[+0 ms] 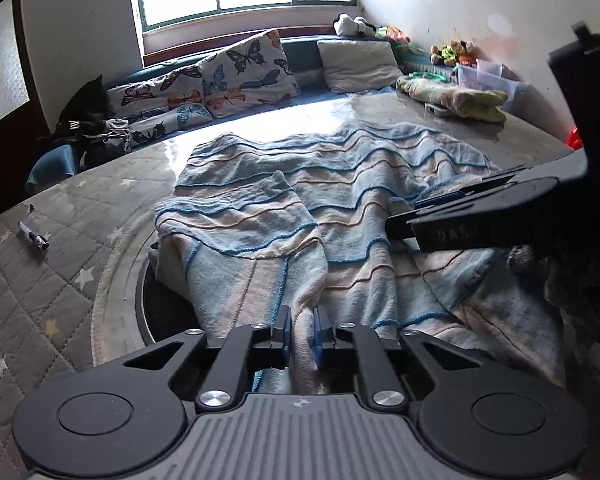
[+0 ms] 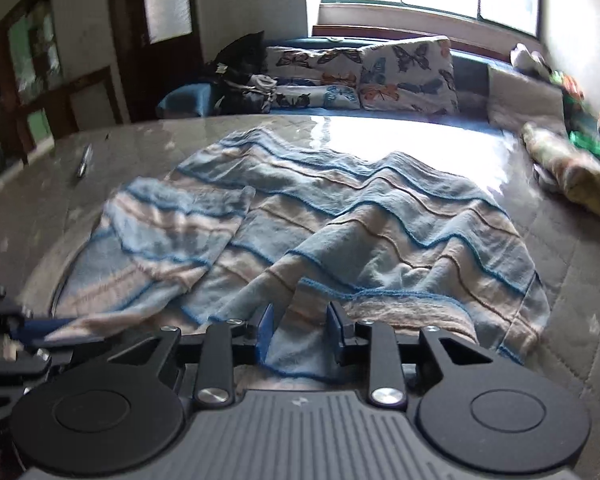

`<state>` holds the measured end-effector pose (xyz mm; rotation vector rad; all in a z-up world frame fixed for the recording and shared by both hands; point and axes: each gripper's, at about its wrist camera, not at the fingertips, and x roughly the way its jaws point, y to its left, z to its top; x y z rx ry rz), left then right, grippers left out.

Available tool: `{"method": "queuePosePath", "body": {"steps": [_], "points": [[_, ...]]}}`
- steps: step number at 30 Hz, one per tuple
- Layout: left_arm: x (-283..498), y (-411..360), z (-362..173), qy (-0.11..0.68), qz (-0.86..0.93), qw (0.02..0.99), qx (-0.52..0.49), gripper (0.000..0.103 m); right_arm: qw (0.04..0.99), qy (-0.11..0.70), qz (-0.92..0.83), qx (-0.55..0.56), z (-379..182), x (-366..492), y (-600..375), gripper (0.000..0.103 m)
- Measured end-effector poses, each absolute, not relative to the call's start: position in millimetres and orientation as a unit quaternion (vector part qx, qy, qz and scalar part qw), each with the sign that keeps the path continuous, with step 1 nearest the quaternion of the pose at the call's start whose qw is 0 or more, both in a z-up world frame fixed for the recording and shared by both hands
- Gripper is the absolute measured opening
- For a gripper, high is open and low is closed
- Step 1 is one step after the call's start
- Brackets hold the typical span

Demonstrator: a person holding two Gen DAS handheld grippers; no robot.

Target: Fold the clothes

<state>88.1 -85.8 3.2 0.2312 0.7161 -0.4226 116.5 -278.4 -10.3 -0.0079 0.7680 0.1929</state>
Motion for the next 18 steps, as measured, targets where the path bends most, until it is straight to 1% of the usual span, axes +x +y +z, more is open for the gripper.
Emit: {"method": "queuePosePath", "body": {"steps": [2, 3, 4, 5, 6, 11, 18], "points": [[87, -84, 4, 0.346, -0.202, 0.91, 0.107, 0.01, 0.924, 0.371, 0.092, -0.004, -12, 120, -278, 0.027], [86, -83, 5, 0.345, -0.201, 0.911, 0.104, 0.01, 0.925, 0.368, 0.091, -0.007, -13, 120, -278, 0.023], [85, -81, 6, 0.344, -0.199, 0.912, 0.101, 0.009, 0.926, 0.366, 0.093, -0.004, -12, 119, -280, 0.013], [84, -78, 8, 0.343, -0.195, 0.914, 0.097, 0.009, 0.926, 0.364, 0.094, 0.0, -10, 118, -282, 0.008], [83, -74, 10, 0.341, -0.191, 0.916, 0.091, 0.009, 0.927, 0.362, 0.096, 0.003, -9, 117, -284, 0.006], [73, -43, 23, 0.332, -0.162, 0.928, 0.053, 0.008, 0.938, 0.33, 0.093, 0.047, 15, 94, -314, 0.003], [49, 6, 35, 0.328, -0.117, 0.937, 0.002, 0.007, 0.963, 0.257, 0.06, 0.057, 59, 31, -367, 0.003]]}}
